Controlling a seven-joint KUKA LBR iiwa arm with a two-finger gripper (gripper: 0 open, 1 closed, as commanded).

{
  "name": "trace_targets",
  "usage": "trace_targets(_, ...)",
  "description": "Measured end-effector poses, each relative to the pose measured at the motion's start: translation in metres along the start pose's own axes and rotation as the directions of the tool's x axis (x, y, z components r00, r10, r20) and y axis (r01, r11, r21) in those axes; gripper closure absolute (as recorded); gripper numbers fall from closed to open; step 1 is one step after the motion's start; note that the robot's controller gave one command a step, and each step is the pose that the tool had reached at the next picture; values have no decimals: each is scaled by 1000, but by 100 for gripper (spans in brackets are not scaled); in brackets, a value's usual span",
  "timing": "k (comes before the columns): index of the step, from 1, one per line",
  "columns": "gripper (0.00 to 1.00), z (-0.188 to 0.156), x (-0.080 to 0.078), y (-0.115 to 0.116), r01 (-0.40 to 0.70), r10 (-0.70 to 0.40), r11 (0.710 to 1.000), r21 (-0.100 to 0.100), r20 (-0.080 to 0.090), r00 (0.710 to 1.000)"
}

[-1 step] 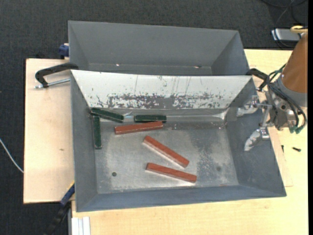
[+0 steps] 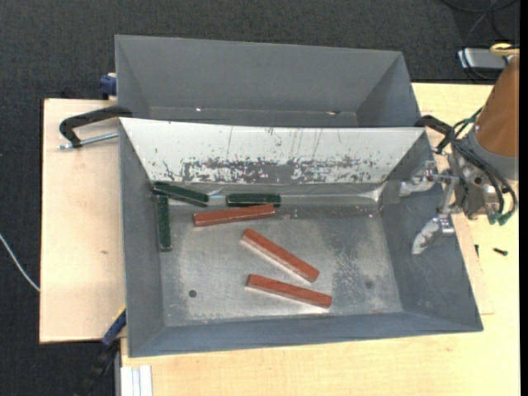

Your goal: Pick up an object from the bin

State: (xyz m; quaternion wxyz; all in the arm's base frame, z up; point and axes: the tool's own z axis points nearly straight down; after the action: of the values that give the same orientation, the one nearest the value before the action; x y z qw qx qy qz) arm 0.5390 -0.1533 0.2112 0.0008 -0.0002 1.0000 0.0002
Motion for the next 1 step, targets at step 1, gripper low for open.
trace_targets(1,0,52,-5,35,-37,37,999,1,6,999)
